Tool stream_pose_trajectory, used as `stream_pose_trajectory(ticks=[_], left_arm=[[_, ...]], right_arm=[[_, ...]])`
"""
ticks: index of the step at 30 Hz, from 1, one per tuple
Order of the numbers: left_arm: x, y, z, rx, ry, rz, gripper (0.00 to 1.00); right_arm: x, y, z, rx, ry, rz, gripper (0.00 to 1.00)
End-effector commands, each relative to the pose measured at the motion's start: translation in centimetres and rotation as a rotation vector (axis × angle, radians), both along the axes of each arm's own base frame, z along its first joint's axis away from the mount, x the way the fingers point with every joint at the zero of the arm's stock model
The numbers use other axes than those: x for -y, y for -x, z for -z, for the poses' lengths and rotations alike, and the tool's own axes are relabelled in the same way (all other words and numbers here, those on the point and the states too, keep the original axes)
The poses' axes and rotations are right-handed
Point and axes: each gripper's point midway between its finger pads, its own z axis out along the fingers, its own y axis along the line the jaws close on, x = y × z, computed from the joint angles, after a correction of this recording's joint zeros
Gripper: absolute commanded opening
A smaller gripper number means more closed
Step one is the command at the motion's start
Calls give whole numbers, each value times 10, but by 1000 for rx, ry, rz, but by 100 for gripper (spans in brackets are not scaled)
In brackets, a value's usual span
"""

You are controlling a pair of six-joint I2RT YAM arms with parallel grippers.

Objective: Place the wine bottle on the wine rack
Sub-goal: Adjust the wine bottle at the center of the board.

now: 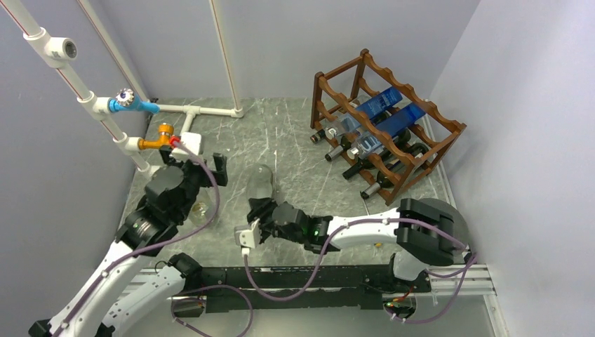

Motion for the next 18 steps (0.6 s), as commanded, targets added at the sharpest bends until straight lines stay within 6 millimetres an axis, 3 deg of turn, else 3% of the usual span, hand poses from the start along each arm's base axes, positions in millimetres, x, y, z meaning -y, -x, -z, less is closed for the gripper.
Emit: stream_pose_trajectory(ticks=[1, 7, 13, 18], left_arm=[[33, -7, 20, -151, 36, 103, 99], [77, -26, 53, -409, -3, 215, 100], [98, -49, 59, -508, -32, 286, 100], [107, -65, 95, -652, -43, 328, 100]], right_arm=[[23, -10, 37, 53, 93, 113, 0], [30, -13, 73, 88, 170, 180, 3], [31, -17, 96, 133, 206, 207, 9], [28, -17, 113, 135, 226, 205, 20]])
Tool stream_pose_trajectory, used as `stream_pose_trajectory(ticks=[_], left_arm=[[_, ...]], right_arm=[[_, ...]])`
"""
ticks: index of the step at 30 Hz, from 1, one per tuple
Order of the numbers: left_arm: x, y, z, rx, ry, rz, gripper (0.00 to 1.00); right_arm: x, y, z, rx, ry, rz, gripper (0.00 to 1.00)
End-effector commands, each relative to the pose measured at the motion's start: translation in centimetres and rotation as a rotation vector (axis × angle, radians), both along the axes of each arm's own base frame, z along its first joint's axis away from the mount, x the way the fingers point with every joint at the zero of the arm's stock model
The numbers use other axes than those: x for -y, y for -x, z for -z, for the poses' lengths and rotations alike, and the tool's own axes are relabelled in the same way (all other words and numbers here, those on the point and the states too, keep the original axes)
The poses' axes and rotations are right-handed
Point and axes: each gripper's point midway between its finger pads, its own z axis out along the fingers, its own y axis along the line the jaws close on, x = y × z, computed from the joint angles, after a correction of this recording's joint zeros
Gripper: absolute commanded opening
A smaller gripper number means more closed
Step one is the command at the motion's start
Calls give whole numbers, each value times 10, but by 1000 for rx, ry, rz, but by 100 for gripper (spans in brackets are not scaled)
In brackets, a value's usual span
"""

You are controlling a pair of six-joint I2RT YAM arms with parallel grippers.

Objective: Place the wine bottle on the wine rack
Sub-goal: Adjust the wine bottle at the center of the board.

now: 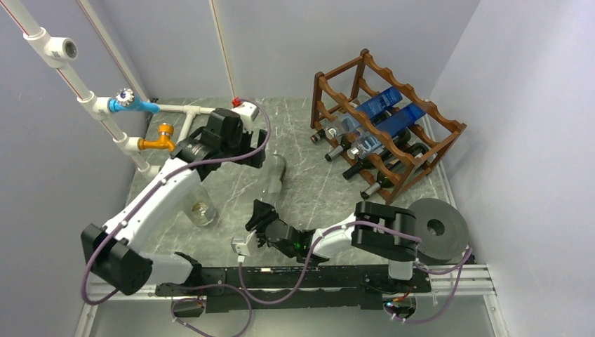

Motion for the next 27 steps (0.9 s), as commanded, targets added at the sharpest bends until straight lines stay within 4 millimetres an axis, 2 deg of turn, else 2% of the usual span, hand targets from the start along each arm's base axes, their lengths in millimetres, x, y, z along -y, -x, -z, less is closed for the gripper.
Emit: stream_pose_trajectory(ticks=[1, 4, 9, 13, 17, 22, 25, 27], left_arm=[[13, -4, 22, -108, 35, 73, 99], [18, -8, 49, -165, 24, 90, 99], [37, -12, 79, -322, 35, 144, 99], [62, -21, 100, -473, 105, 181, 99], [65, -30, 131, -538, 66, 167, 99], [61, -24, 160, -569, 46, 165, 98], [60, -19, 174, -591, 40, 168, 83], [61, -19, 183, -609, 44, 171, 69]], right_arm=[[21, 2, 59, -131, 72, 78, 22], [22, 3, 65, -135, 69, 80, 27], [25, 7, 79, -160, 94, 76, 30], [28, 10, 89, -193, 116, 79, 33], [34, 14, 97, -248, 124, 104, 36], [43, 19, 106, -293, 135, 119, 42], [48, 17, 110, -287, 144, 133, 53], [50, 17, 112, -288, 157, 140, 66]])
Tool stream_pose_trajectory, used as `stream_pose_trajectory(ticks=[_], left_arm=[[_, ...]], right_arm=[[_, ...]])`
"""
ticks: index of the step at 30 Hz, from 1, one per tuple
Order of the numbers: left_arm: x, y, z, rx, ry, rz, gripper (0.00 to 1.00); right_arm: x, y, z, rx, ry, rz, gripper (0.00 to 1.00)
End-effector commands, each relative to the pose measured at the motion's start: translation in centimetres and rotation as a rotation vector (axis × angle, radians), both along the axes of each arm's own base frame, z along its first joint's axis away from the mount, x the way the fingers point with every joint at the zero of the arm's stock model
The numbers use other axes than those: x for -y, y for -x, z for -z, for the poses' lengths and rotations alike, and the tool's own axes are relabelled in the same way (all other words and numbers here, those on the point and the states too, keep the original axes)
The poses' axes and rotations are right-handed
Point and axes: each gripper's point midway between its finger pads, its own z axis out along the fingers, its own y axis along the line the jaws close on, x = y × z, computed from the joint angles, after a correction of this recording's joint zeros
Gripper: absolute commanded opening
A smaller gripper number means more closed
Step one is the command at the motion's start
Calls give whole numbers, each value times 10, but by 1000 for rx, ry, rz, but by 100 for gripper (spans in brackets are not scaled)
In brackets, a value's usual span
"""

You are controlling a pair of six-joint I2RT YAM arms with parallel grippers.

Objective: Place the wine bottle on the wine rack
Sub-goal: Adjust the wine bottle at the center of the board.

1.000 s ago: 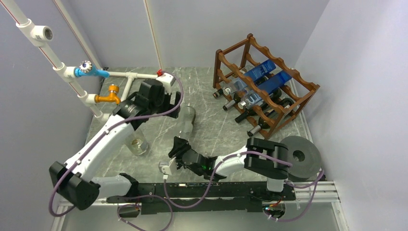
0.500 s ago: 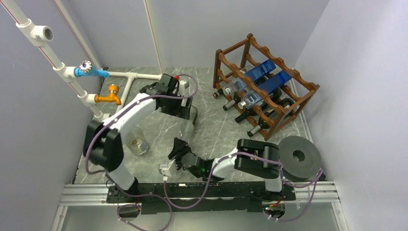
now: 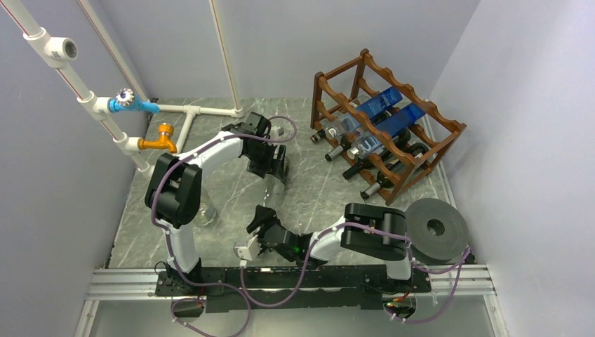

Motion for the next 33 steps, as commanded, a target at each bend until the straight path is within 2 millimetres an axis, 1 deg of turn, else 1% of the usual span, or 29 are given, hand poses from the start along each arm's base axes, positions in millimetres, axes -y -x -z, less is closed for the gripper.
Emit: stream_pose_trajectory(ticks=[1, 3, 5, 6, 7, 10, 13, 16, 19, 21, 23, 25, 28, 30, 31, 33], left_arm=[[0, 4, 23, -30, -4, 25, 64], [2, 2, 26, -39, -5, 28, 55], [2, 0, 28, -42, -12, 26, 48], [2, -1, 29, -42, -15, 25, 45], [1, -3, 28, -39, -19, 24, 44], [1, -7, 27, -29, -26, 23, 42], [1, -7, 26, -28, -27, 24, 42], [2, -7, 26, -33, -23, 28, 42], [4, -8, 25, -36, -17, 31, 41], [5, -8, 22, -33, -11, 32, 41], [6, -8, 19, -27, -4, 33, 44], [6, -8, 13, -13, 3, 34, 49], [6, -8, 2, 23, 17, 41, 60], [6, -6, -5, 39, 31, 45, 70], [5, -5, -6, 43, 35, 45, 74], [6, -3, -10, 50, 45, 49, 80]], right_arm=[[48, 14, 81, -256, 124, 128, 74], [50, 14, 81, -252, 122, 131, 82], [52, 12, 79, -241, 125, 140, 98], [54, 11, 78, -238, 128, 145, 100], [55, 11, 76, -233, 129, 147, 100], [59, 17, 57, -246, 113, 153, 100], [65, 30, 40, -307, 111, 151, 100], [77, 41, 27, -374, 124, 160, 100], [90, 46, 17, -418, 124, 192, 100], [96, 46, 10, -443, 92, 232, 100], [101, 42, -2, -454, 14, 280, 100], [102, 35, -18, -480, -100, 321, 100], [103, 22, -38, -578, -271, 390, 100], [105, 13, -49, -666, -349, 447, 100], [108, 7, -53, -717, -394, 502, 100], [118, -8, -62, -764, -454, 600, 100]])
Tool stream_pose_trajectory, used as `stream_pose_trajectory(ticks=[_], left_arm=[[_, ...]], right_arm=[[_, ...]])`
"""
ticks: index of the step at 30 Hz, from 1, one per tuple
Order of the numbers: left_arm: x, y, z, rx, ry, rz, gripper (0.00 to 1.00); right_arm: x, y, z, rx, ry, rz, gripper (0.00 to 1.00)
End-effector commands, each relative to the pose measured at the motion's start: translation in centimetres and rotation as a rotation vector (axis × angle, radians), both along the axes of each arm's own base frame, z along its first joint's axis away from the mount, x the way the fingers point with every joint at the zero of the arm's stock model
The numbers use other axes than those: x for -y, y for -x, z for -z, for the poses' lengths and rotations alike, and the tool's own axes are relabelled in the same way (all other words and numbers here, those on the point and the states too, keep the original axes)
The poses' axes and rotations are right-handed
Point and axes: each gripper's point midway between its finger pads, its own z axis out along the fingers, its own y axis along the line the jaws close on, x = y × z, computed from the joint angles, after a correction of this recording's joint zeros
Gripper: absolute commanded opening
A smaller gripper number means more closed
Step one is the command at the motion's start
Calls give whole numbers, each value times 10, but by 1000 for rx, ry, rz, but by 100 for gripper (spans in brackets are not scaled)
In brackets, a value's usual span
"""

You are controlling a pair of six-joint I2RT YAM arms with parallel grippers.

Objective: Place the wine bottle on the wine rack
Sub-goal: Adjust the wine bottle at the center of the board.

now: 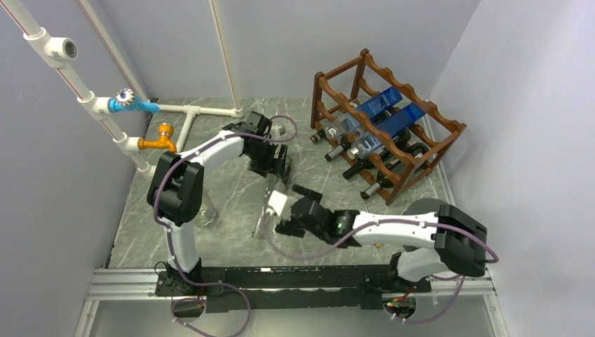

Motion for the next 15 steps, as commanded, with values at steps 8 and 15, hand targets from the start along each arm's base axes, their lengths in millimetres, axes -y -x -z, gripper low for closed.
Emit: stream_pose_trajectory(ticks=[8, 15], left_arm=[[-4, 1, -51, 172, 55, 11, 95], [-7, 8, -102, 305, 121, 19, 100]], right_arm=[[12, -33, -66, -163, -430, 299, 100], [16, -39, -95, -190, -693, 400, 100]])
